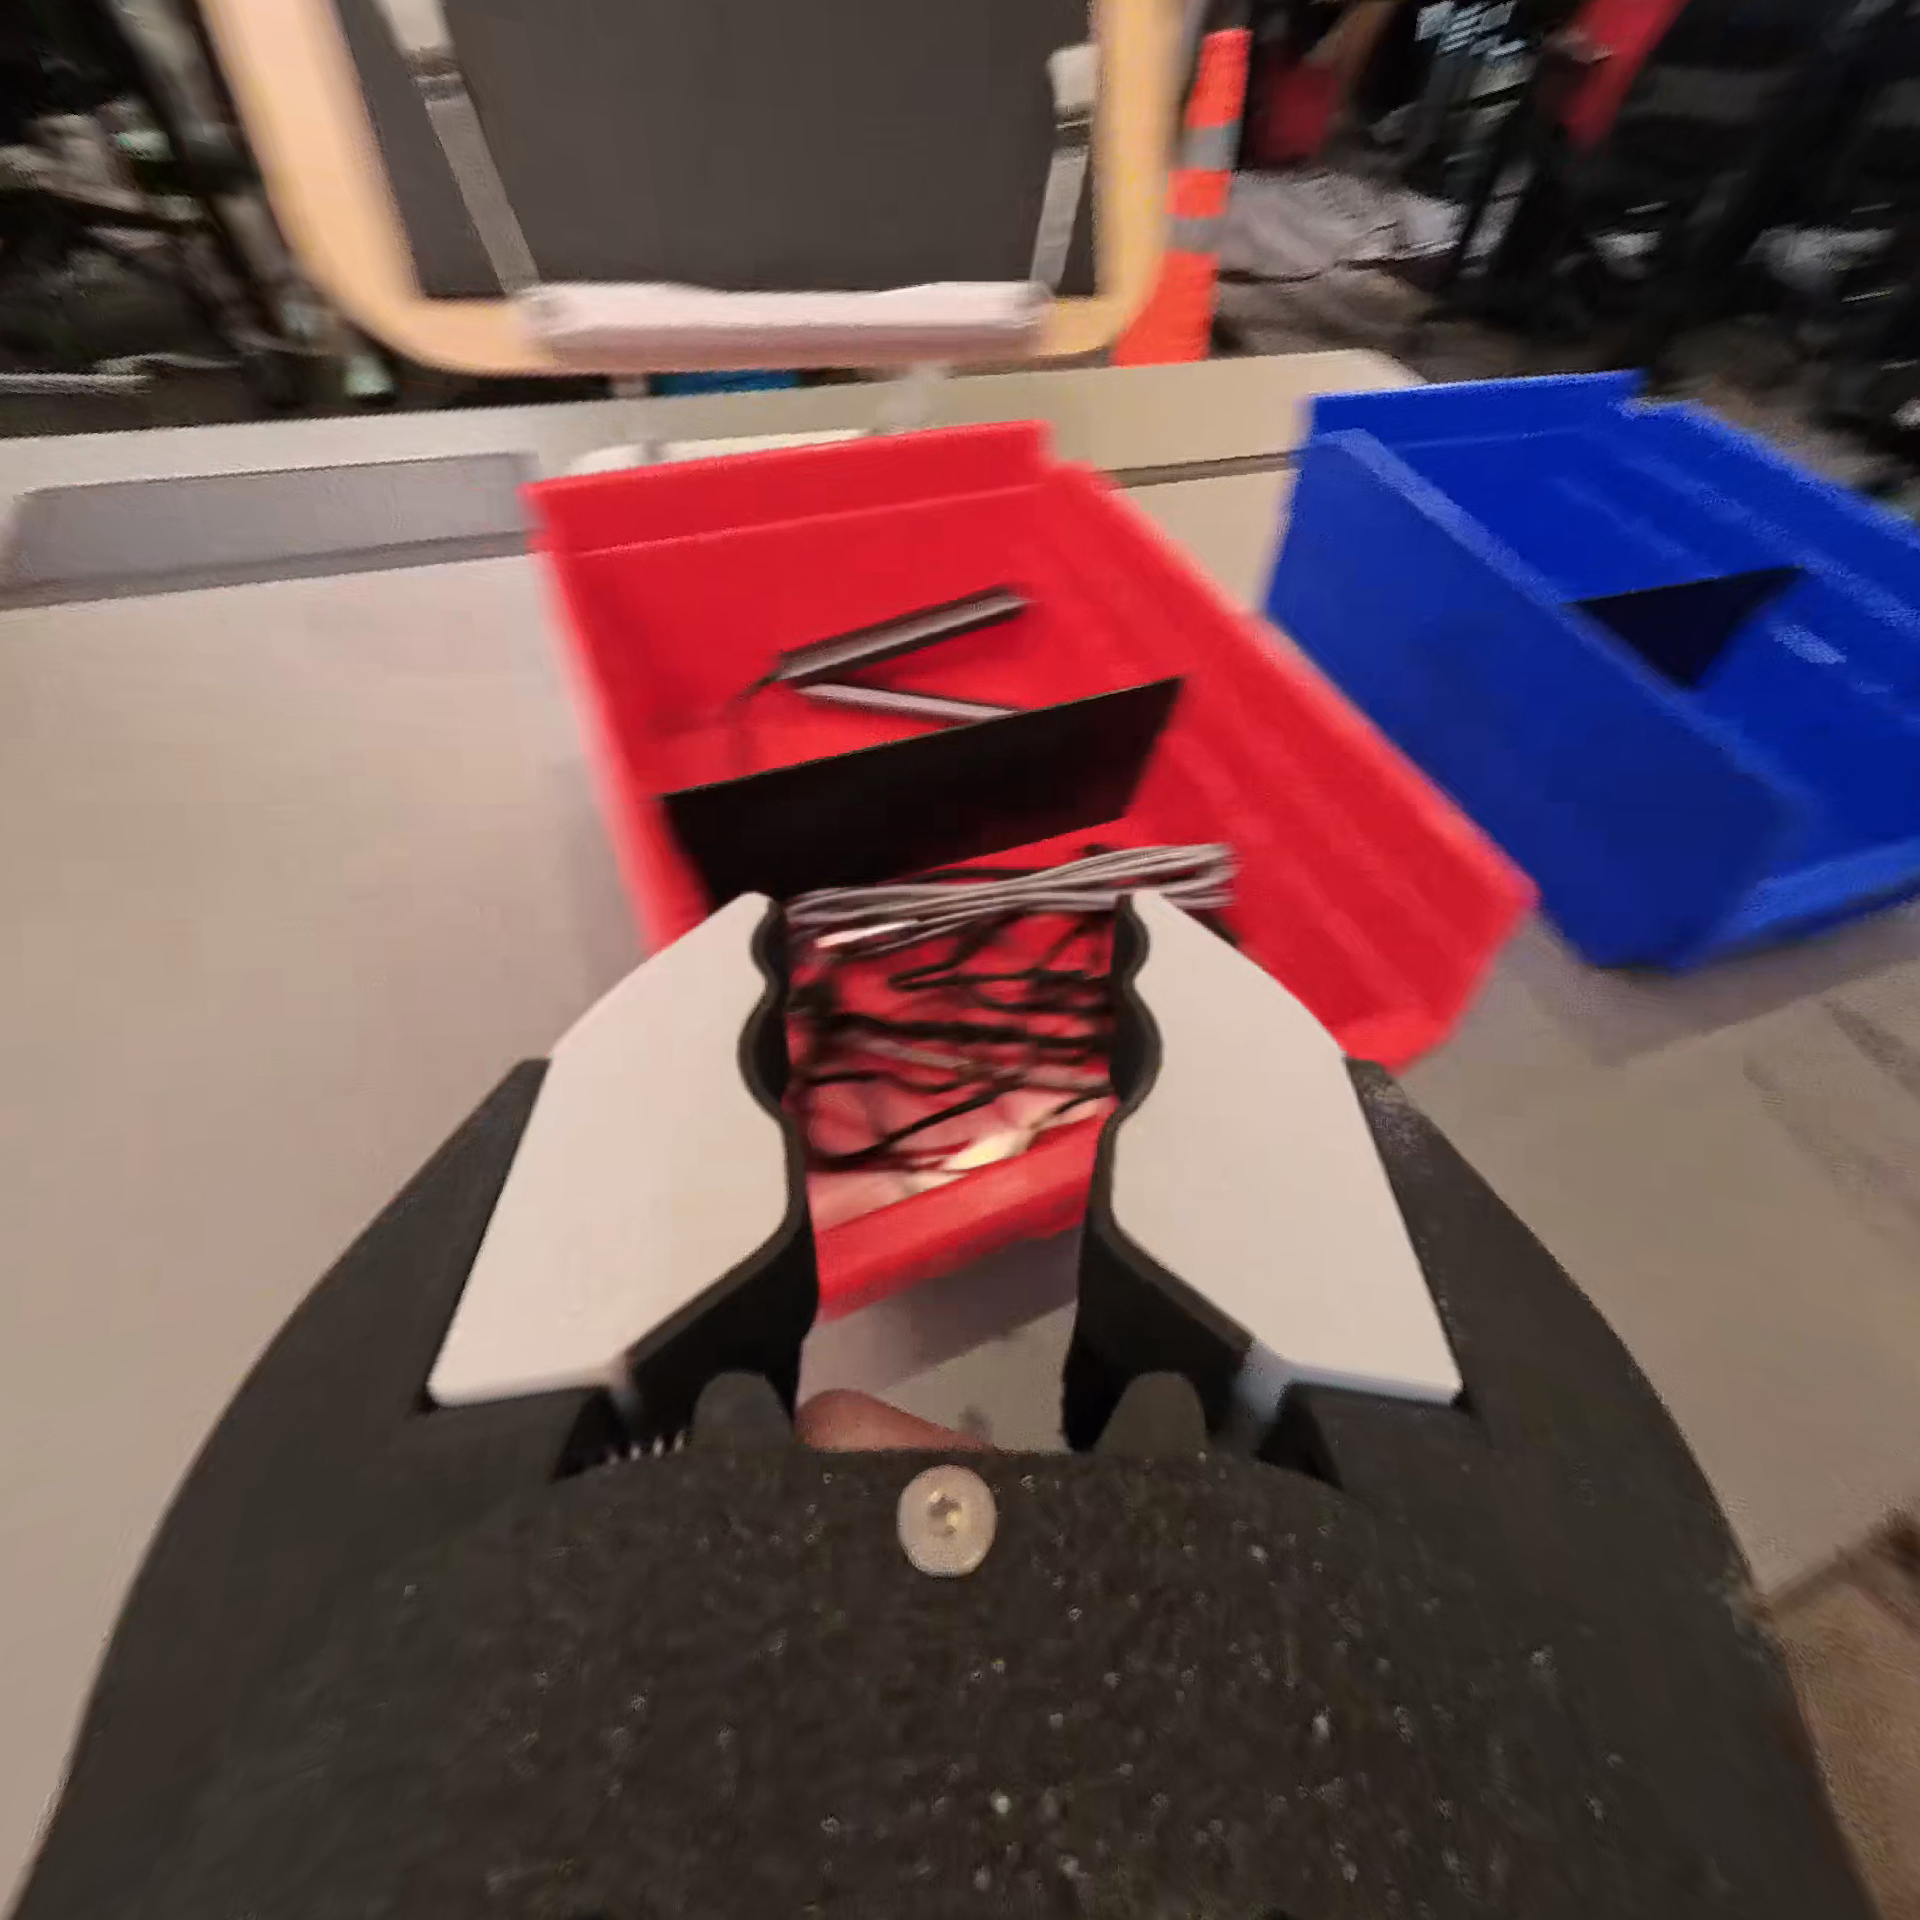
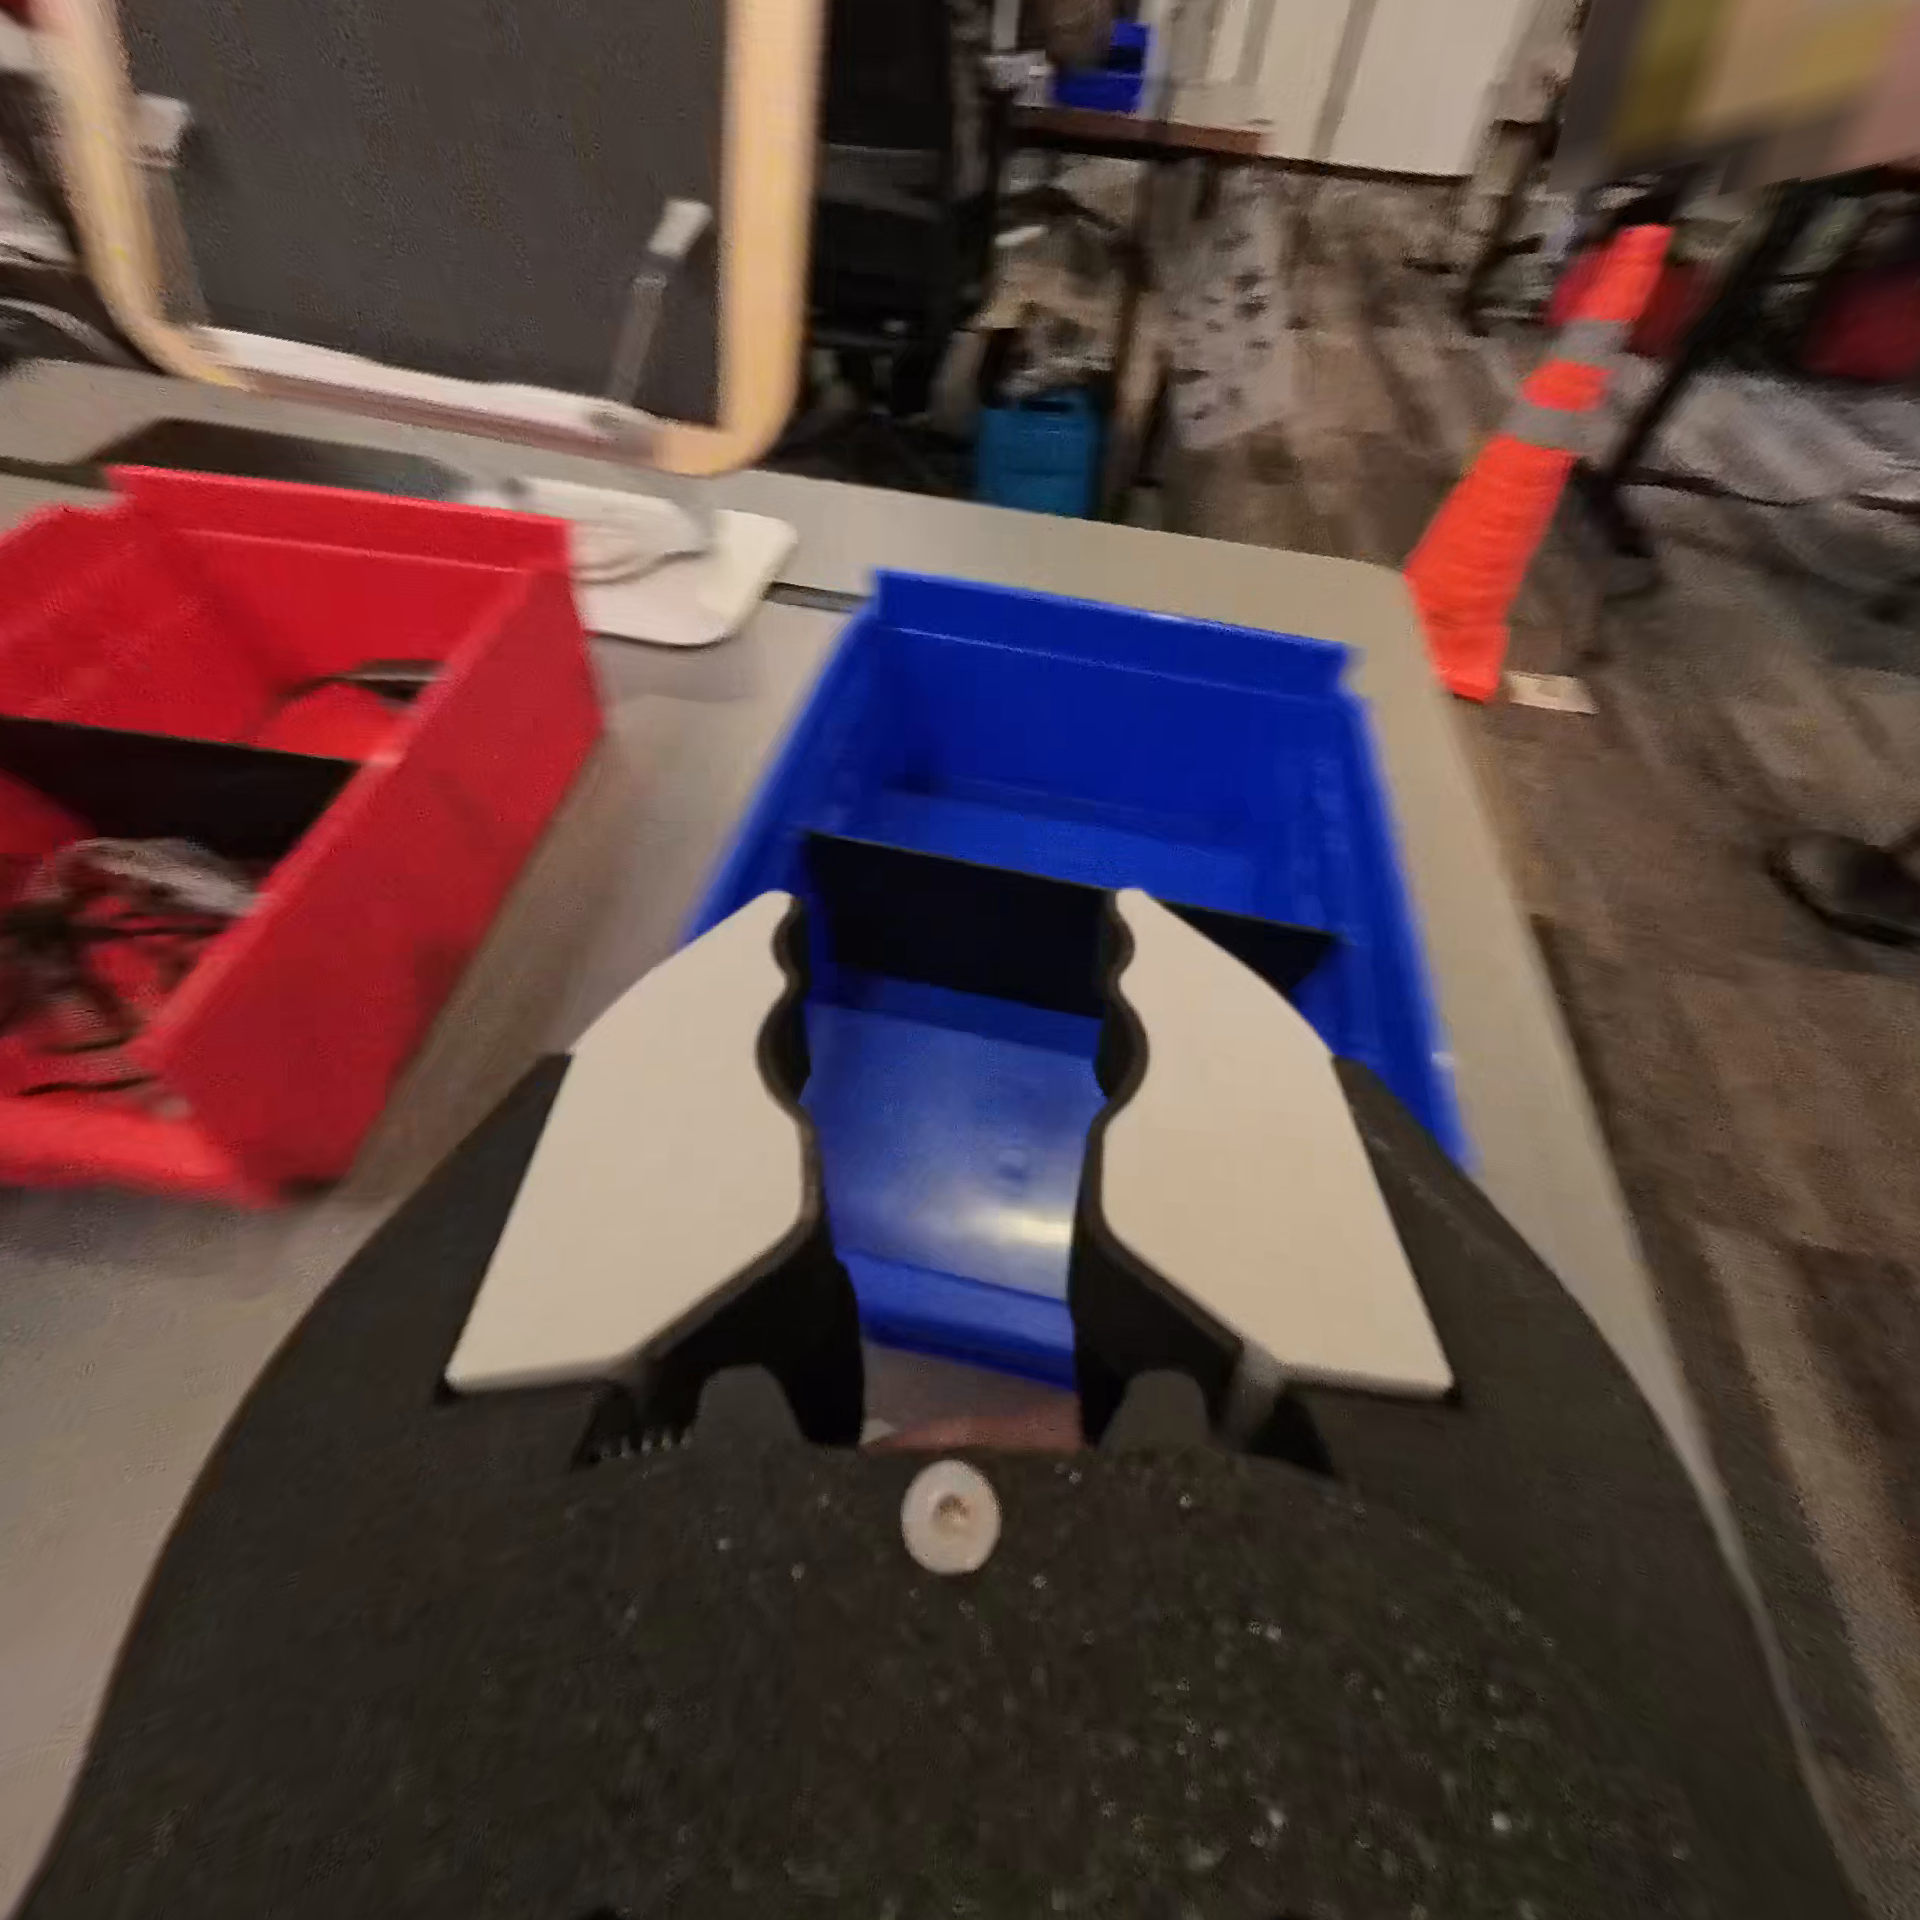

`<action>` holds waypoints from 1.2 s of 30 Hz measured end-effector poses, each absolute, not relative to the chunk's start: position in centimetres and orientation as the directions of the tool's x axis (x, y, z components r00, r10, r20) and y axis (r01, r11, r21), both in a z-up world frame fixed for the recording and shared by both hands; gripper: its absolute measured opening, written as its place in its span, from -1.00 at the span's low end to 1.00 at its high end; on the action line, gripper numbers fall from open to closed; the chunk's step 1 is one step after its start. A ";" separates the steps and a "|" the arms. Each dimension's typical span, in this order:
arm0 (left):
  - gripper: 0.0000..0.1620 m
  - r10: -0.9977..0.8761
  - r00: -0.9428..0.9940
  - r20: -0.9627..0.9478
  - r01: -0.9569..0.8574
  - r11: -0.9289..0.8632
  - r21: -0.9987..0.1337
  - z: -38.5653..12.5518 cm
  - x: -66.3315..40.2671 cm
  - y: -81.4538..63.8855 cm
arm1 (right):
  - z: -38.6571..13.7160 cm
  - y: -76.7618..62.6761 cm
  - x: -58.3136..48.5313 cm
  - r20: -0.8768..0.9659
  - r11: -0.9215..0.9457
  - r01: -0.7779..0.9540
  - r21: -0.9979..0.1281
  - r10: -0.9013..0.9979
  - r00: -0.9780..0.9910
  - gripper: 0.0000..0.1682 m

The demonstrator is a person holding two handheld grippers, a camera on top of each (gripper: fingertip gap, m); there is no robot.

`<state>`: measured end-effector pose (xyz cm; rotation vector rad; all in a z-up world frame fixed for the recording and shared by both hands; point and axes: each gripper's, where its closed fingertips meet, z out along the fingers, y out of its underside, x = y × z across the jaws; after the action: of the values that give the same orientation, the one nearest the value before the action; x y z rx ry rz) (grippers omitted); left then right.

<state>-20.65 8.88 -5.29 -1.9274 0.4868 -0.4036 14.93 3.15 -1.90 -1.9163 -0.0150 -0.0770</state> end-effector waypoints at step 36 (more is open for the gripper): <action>-0.95 -0.271 0.955 -0.122 -0.232 -0.424 -0.875 -10.3 -48.0 18.6 | -14.5 14.9 -30.1 -0.090 -0.598 0.072 -0.798 0.236 0.968 -0.87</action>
<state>-48.01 18.58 -10.27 -2.0267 0.3583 -0.0458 -30.09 14.86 -14.53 -2.2084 -0.2150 0.2324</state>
